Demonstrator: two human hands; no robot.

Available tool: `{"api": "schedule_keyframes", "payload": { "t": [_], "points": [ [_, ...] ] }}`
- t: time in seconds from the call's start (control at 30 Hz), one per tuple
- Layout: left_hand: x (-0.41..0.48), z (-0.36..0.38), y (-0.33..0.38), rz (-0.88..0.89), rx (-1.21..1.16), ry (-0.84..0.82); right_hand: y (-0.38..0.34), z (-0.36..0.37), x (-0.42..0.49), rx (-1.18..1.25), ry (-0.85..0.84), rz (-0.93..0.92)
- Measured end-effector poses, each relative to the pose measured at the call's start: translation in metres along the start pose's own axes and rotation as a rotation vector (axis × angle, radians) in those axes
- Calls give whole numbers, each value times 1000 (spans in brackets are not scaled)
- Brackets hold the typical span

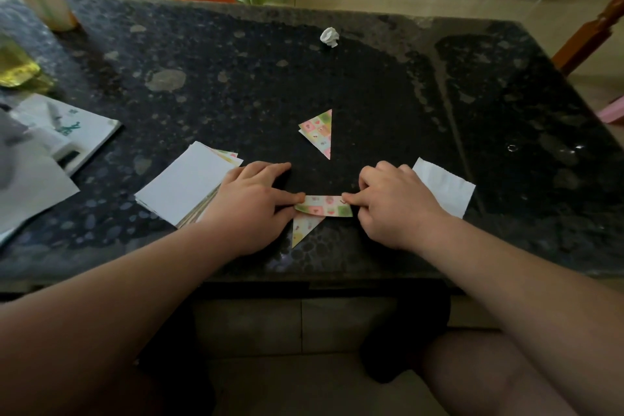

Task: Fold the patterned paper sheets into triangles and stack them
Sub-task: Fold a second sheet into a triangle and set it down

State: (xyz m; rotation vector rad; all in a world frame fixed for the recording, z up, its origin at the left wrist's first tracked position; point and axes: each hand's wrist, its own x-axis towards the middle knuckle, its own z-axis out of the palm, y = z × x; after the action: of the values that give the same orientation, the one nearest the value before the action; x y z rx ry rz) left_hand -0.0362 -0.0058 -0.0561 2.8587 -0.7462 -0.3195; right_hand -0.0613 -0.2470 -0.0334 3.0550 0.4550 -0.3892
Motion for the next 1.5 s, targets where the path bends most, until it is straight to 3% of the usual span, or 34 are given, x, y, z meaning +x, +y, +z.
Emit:
{"api": "schedule_keyframes", "payload": {
  "t": [0.27, 0.43, 0.6, 0.7, 0.83, 1.0, 1.23, 1.5],
  "points": [
    [-6, -4, 10, -66, 63, 26, -8, -10, -7, -66, -32, 79],
    [-9, -3, 16, -78, 92, 30, -10, -4, -9, -45, 48, -11],
    [-1, -2, 16, -227, -204, 160, -18, -3, 8, 102, 80, -168],
    [5, -10, 17, -324, -341, 228, -13, -5, 16, 324, 127, -11],
    [12, -17, 22, -422, -672, 47, -3, -6, 20, 679, 142, 248],
    [16, -25, 21, -348, -904, 5, -2, -13, 18, 833, 184, 345],
    [19, -25, 17, -259, -952, 28, 3, -19, 19, 1396, 55, 647],
    [15, -17, 20, -183, -910, 126, 5, -23, 15, 1672, -103, 602]
  ]
}}
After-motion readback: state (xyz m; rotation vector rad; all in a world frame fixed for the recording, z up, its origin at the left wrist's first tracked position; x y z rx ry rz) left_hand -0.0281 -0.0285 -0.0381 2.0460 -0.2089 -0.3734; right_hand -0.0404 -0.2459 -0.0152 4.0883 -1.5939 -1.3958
